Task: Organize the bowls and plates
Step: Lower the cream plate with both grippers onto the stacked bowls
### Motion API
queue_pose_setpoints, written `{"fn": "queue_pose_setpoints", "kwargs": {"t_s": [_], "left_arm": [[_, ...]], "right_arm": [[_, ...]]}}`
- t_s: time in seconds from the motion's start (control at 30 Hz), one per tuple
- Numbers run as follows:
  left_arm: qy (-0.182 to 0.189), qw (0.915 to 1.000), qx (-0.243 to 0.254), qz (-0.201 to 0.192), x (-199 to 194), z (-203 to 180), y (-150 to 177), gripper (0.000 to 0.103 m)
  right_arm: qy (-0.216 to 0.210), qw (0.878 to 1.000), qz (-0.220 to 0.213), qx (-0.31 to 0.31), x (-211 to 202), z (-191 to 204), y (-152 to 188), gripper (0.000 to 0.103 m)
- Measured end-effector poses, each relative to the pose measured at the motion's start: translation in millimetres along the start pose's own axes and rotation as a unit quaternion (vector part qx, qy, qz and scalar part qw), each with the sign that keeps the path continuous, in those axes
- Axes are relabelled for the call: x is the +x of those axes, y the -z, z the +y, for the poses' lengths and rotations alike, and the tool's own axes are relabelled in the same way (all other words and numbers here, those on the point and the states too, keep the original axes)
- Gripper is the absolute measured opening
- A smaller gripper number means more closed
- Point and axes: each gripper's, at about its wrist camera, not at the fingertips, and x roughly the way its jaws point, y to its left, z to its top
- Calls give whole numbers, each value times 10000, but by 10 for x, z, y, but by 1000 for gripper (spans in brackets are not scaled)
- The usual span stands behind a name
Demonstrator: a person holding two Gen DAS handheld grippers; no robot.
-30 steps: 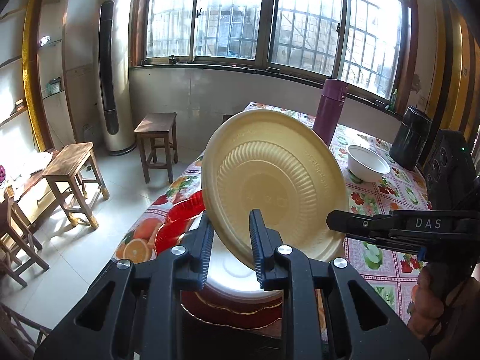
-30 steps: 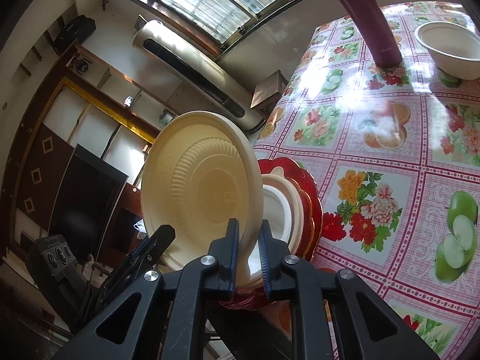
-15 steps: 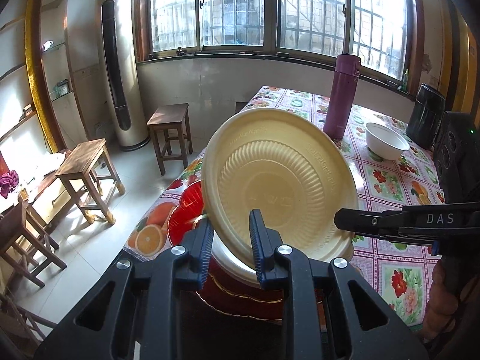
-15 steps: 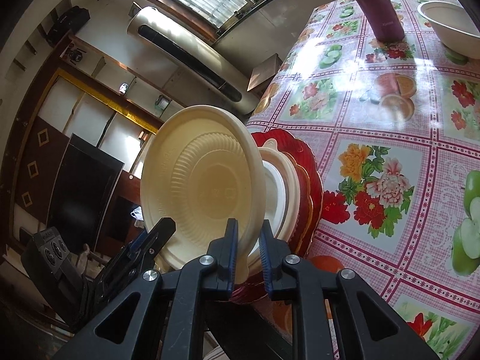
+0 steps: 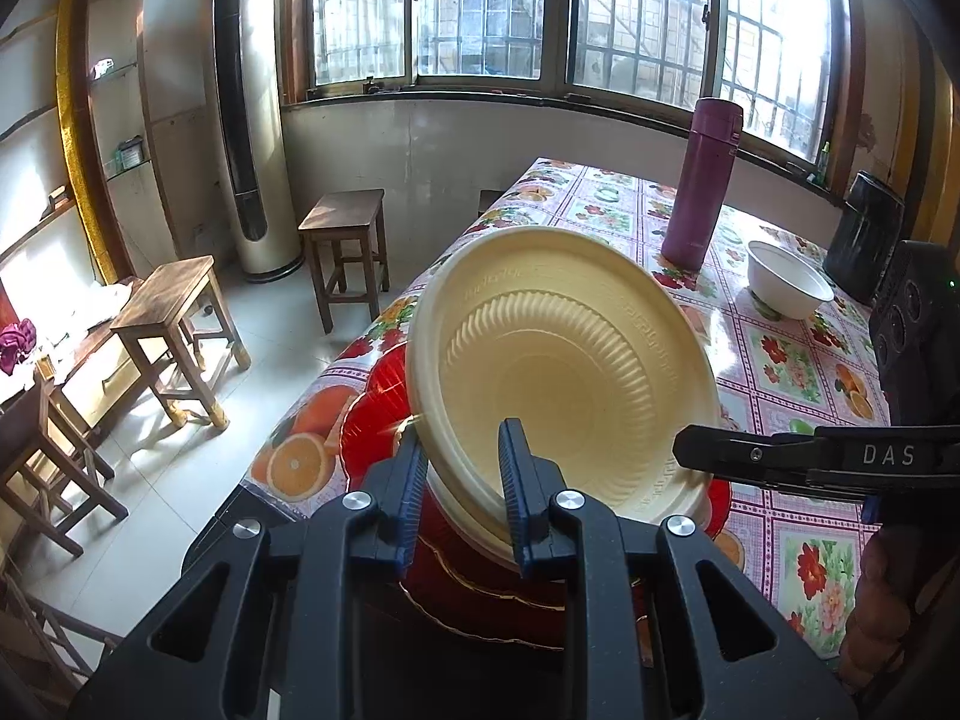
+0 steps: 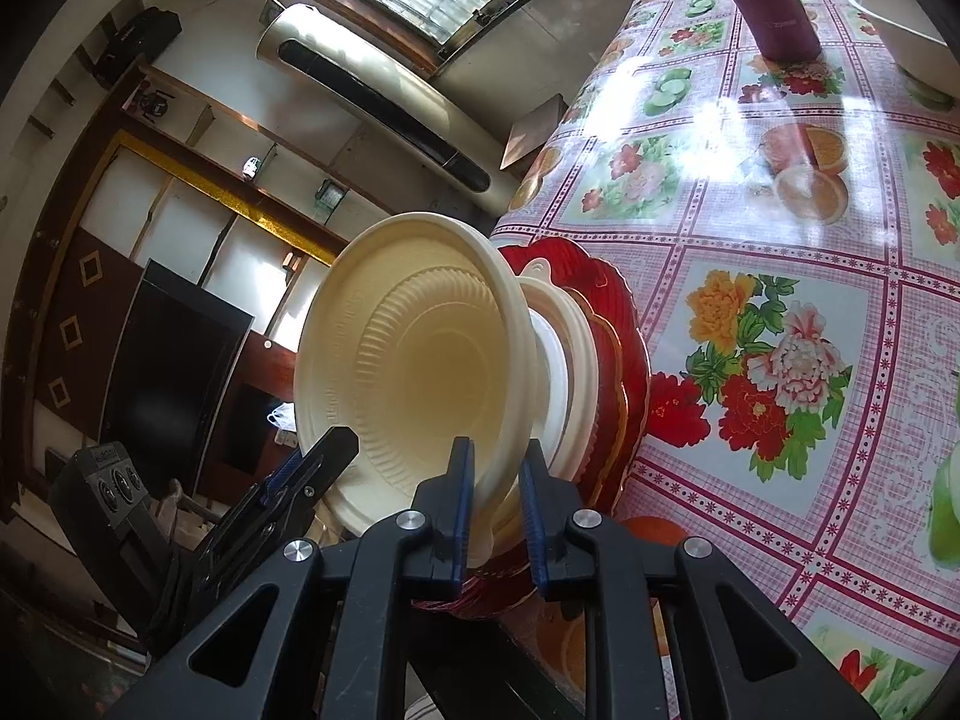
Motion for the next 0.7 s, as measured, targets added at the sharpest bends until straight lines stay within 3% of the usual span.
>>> {"fn": "queue_pose_setpoints", "kwargs": {"t_s": [0.03,0.1,0.17,0.4,0.7], "left_arm": [[21,10000,-59,-13,-4,27,-2,26],[55,9998,-188,-73,-20,82,-15,49],[59,9993,-317,-166,-43,142,-31,60],[-70,9974,-604,-383,-78,257,-69,71],[-159,9967,-640,-478,-67,240,-124,72]], "right_arm": [[-7,10000,-2,-26,5,5,-5,17],[-18,10000,0,-67,5,6,-3,17],[-19,9999,-36,-131,-9,8,1,18],[-88,9994,-21,-328,-4,22,15,18],[-330,9984,-13,-448,-15,18,24,18]]}}
